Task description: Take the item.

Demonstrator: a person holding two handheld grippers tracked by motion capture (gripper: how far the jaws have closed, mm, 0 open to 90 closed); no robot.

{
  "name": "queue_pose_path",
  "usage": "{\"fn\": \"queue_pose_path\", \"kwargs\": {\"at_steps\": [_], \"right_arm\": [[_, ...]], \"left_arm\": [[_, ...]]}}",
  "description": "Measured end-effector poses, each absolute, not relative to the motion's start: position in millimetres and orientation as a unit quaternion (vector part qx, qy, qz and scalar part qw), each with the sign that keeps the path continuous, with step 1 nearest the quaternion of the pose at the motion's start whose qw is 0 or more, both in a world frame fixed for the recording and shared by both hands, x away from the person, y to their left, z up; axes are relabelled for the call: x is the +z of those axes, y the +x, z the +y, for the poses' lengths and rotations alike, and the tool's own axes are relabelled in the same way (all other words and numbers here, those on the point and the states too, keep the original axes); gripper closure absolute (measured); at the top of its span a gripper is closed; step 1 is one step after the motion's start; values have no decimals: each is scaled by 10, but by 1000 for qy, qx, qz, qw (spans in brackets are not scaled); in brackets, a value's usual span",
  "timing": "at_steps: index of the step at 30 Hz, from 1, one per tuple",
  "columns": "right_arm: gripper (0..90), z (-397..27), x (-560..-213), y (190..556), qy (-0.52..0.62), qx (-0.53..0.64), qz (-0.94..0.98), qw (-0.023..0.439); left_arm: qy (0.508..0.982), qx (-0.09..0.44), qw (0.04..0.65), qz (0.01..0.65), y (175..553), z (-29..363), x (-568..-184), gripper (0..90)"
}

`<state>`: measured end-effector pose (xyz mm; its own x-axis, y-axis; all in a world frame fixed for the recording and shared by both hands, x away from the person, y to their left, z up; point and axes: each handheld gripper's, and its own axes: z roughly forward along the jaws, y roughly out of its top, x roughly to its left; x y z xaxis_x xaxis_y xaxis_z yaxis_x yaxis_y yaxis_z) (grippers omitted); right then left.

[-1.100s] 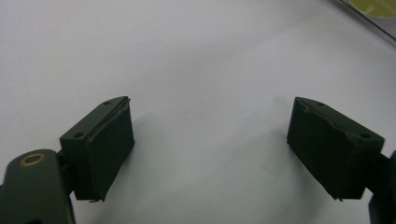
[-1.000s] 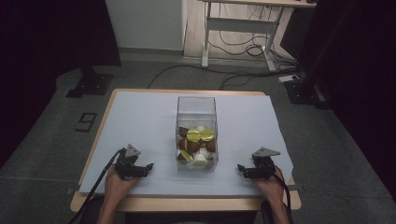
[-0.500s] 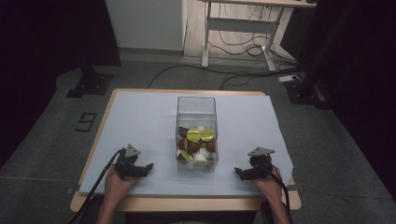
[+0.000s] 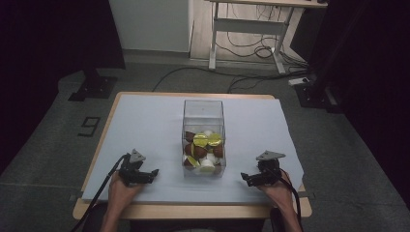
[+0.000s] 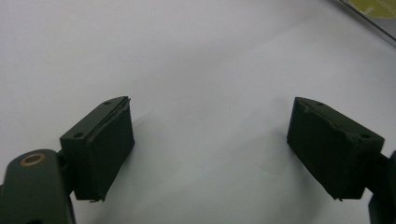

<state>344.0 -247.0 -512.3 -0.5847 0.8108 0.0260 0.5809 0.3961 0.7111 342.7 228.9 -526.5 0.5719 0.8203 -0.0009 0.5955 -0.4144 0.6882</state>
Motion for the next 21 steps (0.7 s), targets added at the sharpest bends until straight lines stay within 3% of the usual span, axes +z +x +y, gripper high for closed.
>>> {"fn": "queue_pose_path", "kwargs": {"at_steps": [15,21], "right_arm": [[0,-2311,-4841,3452,405,362,823,167],[48,-2267,-4708,3466,400,378,821,153]], "left_arm": [[823,171,329,430,3427,2289,-5265,143],[823,171,329,430,3427,2290,-5265,143]]}}
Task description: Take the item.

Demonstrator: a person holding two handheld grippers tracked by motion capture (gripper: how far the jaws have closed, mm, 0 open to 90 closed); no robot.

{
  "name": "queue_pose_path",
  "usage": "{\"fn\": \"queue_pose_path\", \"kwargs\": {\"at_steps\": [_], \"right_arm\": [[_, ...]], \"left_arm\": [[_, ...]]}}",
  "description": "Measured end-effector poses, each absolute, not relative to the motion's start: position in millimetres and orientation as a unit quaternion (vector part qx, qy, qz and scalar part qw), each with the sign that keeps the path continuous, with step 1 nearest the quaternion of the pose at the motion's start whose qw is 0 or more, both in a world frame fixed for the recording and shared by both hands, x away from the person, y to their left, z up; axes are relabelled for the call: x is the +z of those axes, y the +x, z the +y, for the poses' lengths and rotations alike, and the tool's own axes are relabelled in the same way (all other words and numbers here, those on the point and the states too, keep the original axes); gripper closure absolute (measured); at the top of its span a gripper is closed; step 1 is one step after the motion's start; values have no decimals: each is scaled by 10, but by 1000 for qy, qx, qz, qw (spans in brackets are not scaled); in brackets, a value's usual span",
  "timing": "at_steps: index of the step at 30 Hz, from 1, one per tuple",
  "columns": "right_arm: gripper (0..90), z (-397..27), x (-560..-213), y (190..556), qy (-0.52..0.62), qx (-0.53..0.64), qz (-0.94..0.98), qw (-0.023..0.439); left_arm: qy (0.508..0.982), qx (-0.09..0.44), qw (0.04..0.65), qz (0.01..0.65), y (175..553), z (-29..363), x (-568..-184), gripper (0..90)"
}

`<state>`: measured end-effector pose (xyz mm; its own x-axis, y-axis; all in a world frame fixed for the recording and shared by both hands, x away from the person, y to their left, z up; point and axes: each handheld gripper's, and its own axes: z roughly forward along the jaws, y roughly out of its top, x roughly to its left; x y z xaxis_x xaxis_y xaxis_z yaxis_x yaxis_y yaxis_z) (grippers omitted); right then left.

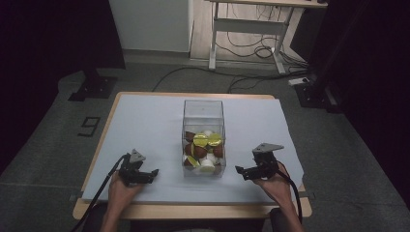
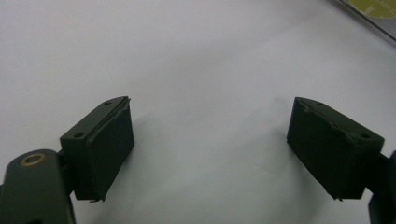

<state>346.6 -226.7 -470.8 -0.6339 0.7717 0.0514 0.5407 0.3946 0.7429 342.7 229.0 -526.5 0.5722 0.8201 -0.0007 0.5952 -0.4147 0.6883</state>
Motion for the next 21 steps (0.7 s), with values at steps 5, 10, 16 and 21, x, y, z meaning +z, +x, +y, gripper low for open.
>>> {"fn": "queue_pose_path", "kwargs": {"at_steps": [5,10,16,21], "right_arm": [[79,-2216,-4594,3484,389,384,825,145],[106,-2150,-4499,3488,374,394,829,137],[126,-2067,-4409,3533,362,401,832,124],[133,-2028,-4373,3567,359,406,833,115]], "left_arm": [[823,171,329,430,3427,2290,-5265,142],[823,171,329,430,3427,2289,-5265,142],[824,171,329,430,3427,2290,-5265,142],[824,171,329,430,3427,2290,-5265,143]]}}
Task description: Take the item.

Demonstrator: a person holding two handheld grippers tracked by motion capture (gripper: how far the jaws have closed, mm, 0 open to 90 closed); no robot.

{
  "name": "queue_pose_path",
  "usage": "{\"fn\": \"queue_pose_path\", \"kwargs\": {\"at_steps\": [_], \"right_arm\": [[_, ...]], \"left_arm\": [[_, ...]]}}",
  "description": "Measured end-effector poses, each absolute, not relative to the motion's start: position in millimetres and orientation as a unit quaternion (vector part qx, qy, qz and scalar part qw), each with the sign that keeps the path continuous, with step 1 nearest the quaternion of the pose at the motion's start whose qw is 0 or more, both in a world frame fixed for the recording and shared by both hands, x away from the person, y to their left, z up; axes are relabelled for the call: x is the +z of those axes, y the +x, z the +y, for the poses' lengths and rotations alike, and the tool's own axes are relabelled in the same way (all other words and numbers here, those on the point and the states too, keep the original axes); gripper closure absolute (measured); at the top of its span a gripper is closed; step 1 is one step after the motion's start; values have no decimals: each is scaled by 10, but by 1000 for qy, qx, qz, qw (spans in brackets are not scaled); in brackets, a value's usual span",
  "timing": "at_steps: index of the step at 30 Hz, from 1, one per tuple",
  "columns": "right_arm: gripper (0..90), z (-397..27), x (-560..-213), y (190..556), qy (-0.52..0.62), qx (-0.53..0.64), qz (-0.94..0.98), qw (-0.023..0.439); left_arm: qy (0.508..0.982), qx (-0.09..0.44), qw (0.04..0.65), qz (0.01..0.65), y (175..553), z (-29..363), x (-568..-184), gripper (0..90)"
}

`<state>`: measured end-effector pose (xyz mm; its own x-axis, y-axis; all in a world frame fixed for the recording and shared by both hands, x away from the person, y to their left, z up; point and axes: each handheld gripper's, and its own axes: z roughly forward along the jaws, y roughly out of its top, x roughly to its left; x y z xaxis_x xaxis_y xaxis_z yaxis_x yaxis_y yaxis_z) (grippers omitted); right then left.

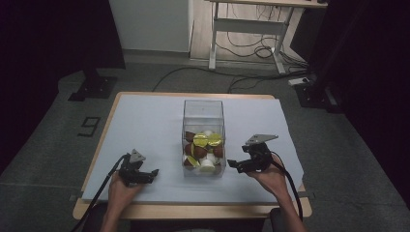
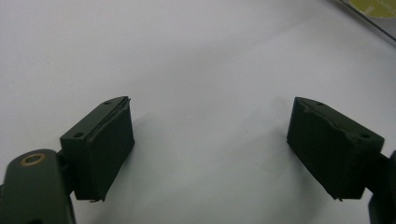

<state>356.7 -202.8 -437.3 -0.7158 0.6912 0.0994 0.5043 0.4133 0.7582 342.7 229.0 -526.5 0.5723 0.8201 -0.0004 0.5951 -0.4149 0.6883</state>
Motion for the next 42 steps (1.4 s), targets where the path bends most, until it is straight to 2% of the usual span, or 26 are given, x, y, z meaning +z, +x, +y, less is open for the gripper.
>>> {"fn": "queue_pose_path", "kwargs": {"at_steps": [10,16,30,31,42], "right_arm": [[159,-1890,-4337,3641,347,409,837,107],[231,-1784,-4310,3666,329,413,843,105],[327,-1567,-4298,3717,294,413,857,93],[354,-1545,-4293,3726,292,414,857,94],[387,-1386,-4302,3788,277,404,867,88]], "left_arm": [[824,171,329,429,3427,2290,-5265,143],[824,171,328,429,3427,2290,-5265,142],[824,171,328,430,3427,2291,-5265,142],[824,171,328,429,3427,2291,-5265,142],[824,171,329,429,3427,2291,-5265,142]]}}
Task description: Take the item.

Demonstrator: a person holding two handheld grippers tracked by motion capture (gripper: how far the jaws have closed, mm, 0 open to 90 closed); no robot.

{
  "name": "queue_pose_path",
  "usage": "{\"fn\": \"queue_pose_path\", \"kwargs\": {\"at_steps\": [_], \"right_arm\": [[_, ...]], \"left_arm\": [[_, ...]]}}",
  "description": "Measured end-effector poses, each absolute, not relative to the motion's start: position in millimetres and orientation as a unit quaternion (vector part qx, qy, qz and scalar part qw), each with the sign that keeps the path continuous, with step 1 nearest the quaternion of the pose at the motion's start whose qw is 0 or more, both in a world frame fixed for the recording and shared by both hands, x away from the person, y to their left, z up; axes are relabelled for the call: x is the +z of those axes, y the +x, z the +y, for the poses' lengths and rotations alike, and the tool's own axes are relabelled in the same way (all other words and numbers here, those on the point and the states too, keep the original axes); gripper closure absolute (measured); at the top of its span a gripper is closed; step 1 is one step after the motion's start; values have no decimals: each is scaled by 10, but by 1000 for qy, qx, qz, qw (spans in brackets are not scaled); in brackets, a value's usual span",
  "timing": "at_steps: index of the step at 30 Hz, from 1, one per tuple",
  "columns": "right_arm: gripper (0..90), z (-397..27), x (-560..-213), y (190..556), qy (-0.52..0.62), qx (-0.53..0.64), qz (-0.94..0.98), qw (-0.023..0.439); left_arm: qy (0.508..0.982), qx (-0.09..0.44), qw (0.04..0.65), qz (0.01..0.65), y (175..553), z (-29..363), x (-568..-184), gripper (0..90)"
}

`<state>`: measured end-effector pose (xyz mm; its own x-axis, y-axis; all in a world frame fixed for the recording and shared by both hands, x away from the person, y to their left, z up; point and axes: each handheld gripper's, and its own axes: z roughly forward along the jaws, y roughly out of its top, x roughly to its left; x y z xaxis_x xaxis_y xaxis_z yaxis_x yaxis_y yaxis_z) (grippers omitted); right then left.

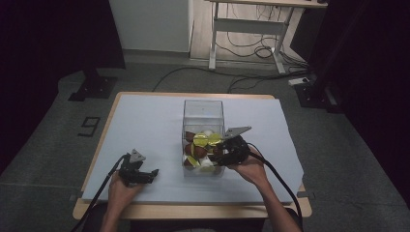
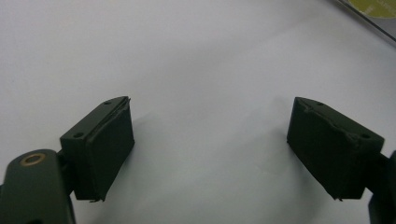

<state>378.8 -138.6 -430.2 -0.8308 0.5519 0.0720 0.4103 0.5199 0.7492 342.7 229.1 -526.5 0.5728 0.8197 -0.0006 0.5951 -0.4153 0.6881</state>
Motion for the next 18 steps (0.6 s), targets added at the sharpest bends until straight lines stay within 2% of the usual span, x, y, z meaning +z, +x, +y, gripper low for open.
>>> {"fn": "queue_pose_path", "kwargs": {"at_steps": [8,18], "right_arm": [[389,-1282,-4314,3846,269,391,874,99],[419,-1144,-4363,3914,262,378,884,85]], "left_arm": [[824,171,328,429,3427,2291,-5265,143],[824,171,329,429,3427,2291,-5265,142]]}}
